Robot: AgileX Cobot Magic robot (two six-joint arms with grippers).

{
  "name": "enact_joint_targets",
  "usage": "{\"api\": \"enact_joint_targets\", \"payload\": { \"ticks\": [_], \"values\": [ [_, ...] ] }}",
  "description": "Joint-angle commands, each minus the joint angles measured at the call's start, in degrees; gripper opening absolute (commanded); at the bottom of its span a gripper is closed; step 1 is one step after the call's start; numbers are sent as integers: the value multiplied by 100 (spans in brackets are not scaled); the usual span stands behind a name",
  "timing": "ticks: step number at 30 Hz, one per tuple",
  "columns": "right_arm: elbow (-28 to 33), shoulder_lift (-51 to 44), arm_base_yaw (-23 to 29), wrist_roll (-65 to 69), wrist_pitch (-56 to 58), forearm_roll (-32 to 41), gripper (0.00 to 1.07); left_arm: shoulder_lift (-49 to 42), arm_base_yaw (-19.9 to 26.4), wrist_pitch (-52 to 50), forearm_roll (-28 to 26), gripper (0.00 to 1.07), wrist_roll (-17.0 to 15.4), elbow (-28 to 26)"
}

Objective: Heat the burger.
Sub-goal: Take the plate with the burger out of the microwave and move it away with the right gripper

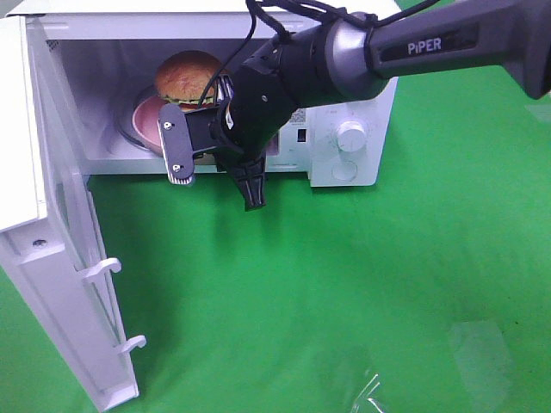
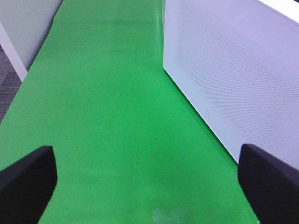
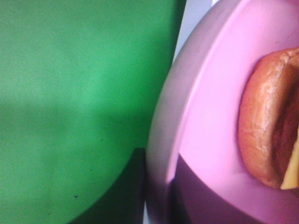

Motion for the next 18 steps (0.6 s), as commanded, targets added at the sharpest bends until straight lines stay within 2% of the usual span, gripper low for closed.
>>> {"api": "enact_joint_targets", "payload": {
  "ticks": [1, 5, 11, 18],
  "values": [
    [132, -241, -17, -23, -567, -115, 0, -126, 29, -86, -11, 98, -6, 6],
    [241, -286, -17, -23, -665, -115, 0, -126, 29, -86, -11, 98, -6, 6],
    [900, -665, -17, -120, -1209, -115, 0, -126, 29, -86, -11, 98, -6, 6],
    [1312, -1037, -17, -309, -1387, -63, 0, -126, 29, -86, -11, 98, -6, 6]
  ]
}}
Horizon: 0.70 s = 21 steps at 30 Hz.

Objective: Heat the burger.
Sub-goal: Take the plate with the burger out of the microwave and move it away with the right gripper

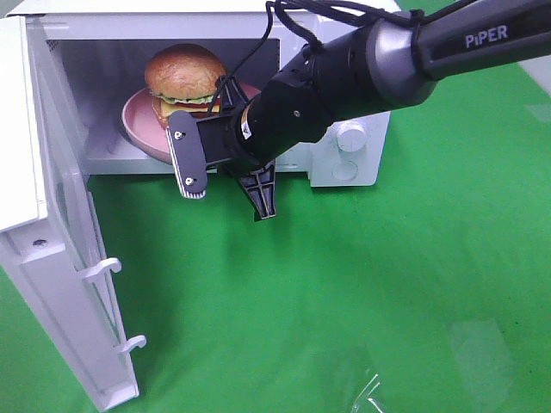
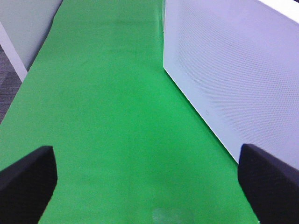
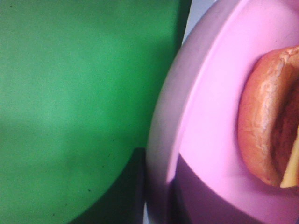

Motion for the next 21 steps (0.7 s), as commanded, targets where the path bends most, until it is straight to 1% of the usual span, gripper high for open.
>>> {"api": "enact_joint_targets", "payload": {
  "ticks": [1, 2, 3, 6, 9, 11, 12, 13, 19, 21],
  "values": [
    [86, -321, -17, -149, -384, -46, 0, -126, 29, -86, -11, 98, -6, 6],
    [212, -424, -17, -206, -447, 0, 0, -126, 29, -86, -11, 98, -6, 6],
    [212, -424, -17, -206, -447, 0, 0, -126, 29, -86, -11, 98, -6, 6],
    [430, -584, -17, -390, -481, 258, 0, -126, 29, -86, -11, 98, -6, 6],
    [481, -625, -17, -453, -481, 269, 0, -126, 29, -86, -11, 98, -6, 6],
    [751, -785, -17, -504, -527, 269, 0, -126, 29, -86, -11, 98, -6, 6],
    [751, -785, -17, -504, -527, 269, 0, -126, 29, -86, -11, 98, -6, 6],
    [900, -877, -17, -504, -613, 269, 0, -126, 29, -86, -11, 98, -6, 6],
    [1255, -1043, -17, -504, -716, 264, 0, -126, 29, -86, -11, 98, -6, 6],
    [1536, -1175, -17, -504, -911, 264, 0, -126, 29, -86, -11, 98, -6, 6]
  ]
}}
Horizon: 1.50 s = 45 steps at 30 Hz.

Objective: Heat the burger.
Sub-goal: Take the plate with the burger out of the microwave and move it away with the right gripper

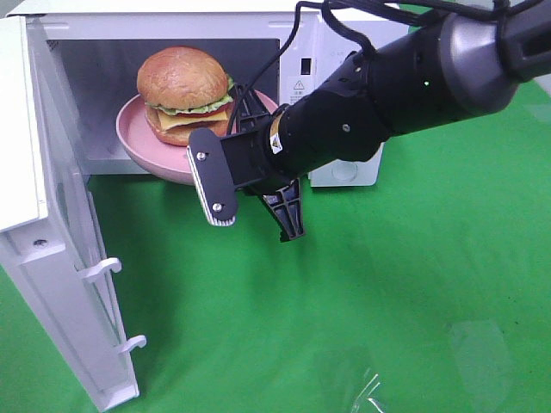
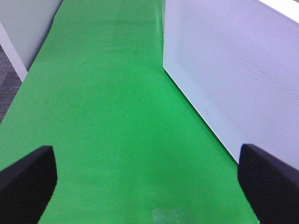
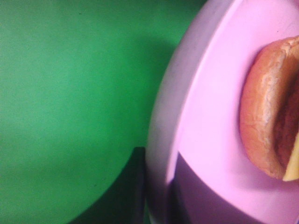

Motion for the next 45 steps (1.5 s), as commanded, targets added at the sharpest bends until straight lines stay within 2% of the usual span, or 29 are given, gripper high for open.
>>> {"api": "enact_joint_targets", "payload": {
  "ticks": [1, 20, 24, 32, 34, 45],
  "values": [
    [172, -246, -40, 40, -372, 0, 0, -126, 29, -86, -11, 98, -11, 6],
    [1507, -1341, -40, 57, -670, 0, 0, -126, 29, -86, -11, 98, -11, 6],
    [1931, -1799, -40, 63, -682, -17, 0, -126, 29, -86, -11, 98, -11, 6],
    [2355, -2275, -40, 63, -659, -17, 0, -126, 29, -86, -11, 98, -11, 6],
    [2664, -2641, -40, 63, -642, -17, 0, -126, 29, -86, -11, 98, -11, 6],
    [3289, -3507, -40, 155, -407, -17, 0, -126, 29, -86, -11, 98, -11, 6]
  ]
}}
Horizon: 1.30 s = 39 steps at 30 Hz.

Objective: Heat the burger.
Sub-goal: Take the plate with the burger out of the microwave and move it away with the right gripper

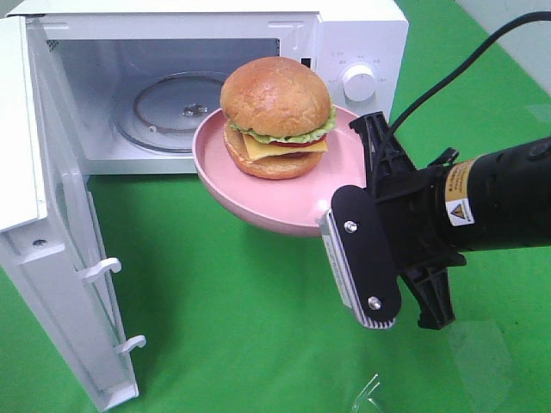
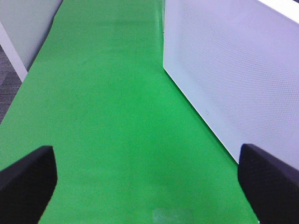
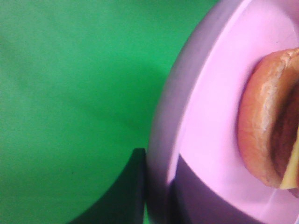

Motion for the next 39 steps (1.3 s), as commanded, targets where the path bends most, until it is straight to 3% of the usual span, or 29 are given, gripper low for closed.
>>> {"api": "enact_joint_targets", "payload": {
  "ticks": [1, 15, 24, 39],
  "values": [
    [80, -309, -23, 92, -223, -29, 0, -126, 29, -86, -11, 98, -11, 6],
    [544, -1318, -23, 802, 1117, -390, 0, -126, 29, -86, -11, 98, -11, 6],
    [561, -1931, -23, 2595, 2257, -1129, 0, -126, 29, -86, -11, 98, -11, 6],
    [561, -2011, -23, 4899, 3638, -1942, 0, -126, 29, -86, -11, 98, -11, 6]
  ]
}}
